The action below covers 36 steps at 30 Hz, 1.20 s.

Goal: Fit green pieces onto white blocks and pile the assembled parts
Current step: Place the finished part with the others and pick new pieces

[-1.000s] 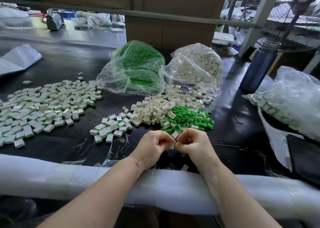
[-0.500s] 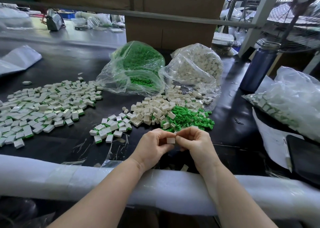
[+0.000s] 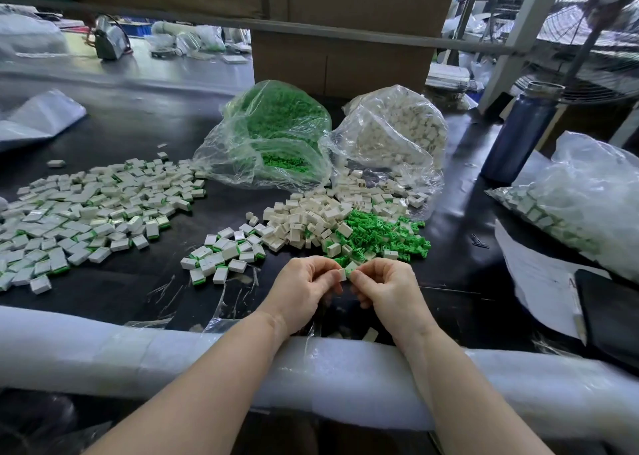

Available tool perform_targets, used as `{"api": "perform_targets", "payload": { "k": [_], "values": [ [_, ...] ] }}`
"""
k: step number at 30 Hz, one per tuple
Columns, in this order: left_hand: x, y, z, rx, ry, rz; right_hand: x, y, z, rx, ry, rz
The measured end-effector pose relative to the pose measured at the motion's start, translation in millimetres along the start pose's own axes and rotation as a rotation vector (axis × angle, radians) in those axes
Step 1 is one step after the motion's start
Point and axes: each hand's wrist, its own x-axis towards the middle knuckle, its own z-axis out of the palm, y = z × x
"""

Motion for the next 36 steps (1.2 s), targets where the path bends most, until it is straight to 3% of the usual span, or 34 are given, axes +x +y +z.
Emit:
{"api": "perform_targets", "payload": {
  "k": [30, 36],
  "values": [
    [0.1, -3.6, -0.5, 0.291, -0.101, 0.050, -1.4, -0.7, -4.8, -0.192, -0.110, 0.008],
    [0.4, -3.9, 2.4, 0.081, -0.025, 0.023, -2.6, -3.4, -1.6, 0.016, -0.028, -0.011]
  ]
}}
